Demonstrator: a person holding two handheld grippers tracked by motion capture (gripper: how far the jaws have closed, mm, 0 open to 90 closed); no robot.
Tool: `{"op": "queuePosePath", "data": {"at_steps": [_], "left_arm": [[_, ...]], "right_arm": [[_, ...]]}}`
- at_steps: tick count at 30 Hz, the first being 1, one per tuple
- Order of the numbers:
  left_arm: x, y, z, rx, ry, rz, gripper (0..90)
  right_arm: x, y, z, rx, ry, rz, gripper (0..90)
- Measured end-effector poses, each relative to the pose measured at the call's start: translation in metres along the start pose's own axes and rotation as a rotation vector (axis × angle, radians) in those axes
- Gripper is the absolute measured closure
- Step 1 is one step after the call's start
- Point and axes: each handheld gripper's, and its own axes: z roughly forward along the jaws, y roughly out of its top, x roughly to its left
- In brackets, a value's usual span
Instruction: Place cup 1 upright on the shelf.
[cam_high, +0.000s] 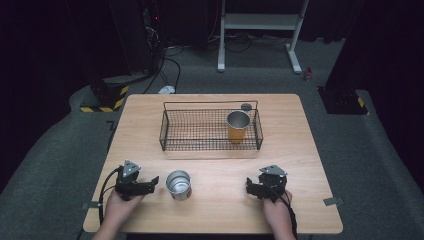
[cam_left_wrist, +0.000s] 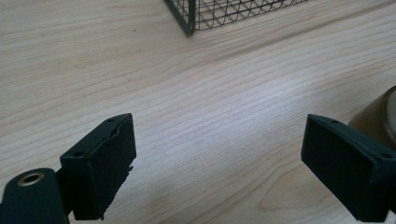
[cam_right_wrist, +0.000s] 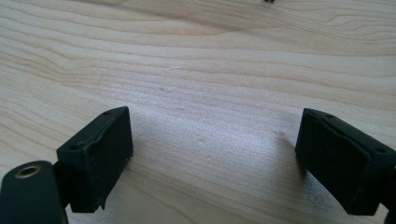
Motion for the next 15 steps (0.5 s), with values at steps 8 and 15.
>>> {"op": "queuePosePath", "data": {"at_steps": [8,15], "left_arm": [[-0.007,0.006,-0.012,-0.093,-0.051,0.041,10.9],[-0.011,0.009,-0.020,-0.124,-0.060,0.026,11.3]], "right_arm": [[0.000,-0.001,0.000,-0.001,0.001,-0.001,11.2],[0.000,-0.001,-0.001,-0.002,0.002,-0.002,11.2]]}}
